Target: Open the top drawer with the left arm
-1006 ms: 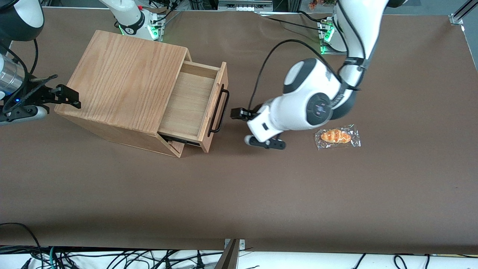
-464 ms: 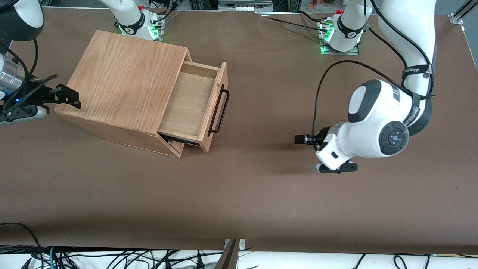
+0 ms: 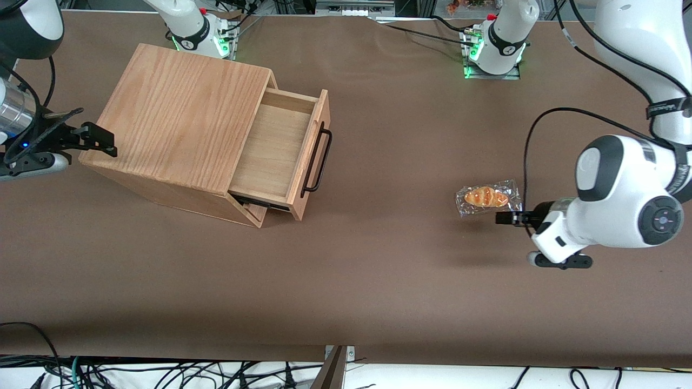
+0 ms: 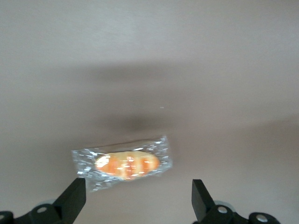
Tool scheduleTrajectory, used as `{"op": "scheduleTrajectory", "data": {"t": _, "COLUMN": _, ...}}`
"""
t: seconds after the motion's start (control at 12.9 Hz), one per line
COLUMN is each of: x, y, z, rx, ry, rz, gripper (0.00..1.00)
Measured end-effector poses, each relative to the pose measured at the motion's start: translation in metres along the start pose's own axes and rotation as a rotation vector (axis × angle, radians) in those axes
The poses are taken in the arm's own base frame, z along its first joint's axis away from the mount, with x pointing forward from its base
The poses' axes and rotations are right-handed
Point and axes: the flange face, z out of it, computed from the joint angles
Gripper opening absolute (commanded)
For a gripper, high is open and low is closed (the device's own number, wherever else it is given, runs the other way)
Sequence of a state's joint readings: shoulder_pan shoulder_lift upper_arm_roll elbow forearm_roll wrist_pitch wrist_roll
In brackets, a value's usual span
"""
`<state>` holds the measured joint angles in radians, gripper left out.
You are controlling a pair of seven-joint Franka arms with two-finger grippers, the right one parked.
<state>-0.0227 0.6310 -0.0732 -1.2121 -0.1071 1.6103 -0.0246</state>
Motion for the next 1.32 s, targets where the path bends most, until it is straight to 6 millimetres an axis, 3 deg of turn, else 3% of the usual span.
{"op": "scheduleTrajectory", "data": {"t": 0.23, "x": -0.027, "y": -0.03, "z": -0.031, "rx": 0.062, "ry": 0.016, "rz": 0.075, "gripper": 1.0}}
{"op": "scheduleTrajectory", "data": {"t": 0.62, "x": -0.144, "y": -0.02, "z": -0.138, "rx": 0.156, "ry": 0.1, "rz": 0.134, "gripper": 1.0}}
{"op": "scheduleTrajectory", "data": {"t": 0.77, "x": -0.183, "y": -0.013, "z": -0.172, "rx": 0.161, "ry": 0.116, "rz": 0.14, "gripper": 1.0}}
{"op": "scheduleTrajectory", "data": {"t": 0.93, "x": -0.194, "y": -0.01, "z": -0.182, "rx": 0.162, "ry": 0.128, "rz": 0.148, "gripper": 1.0}}
{"op": "scheduleTrajectory", "data": {"t": 1.32, "x": -0.177, "y": -0.013, "z": -0.174, "rx": 0.165, "ry": 0.186, "rz": 0.151, "gripper": 1.0}}
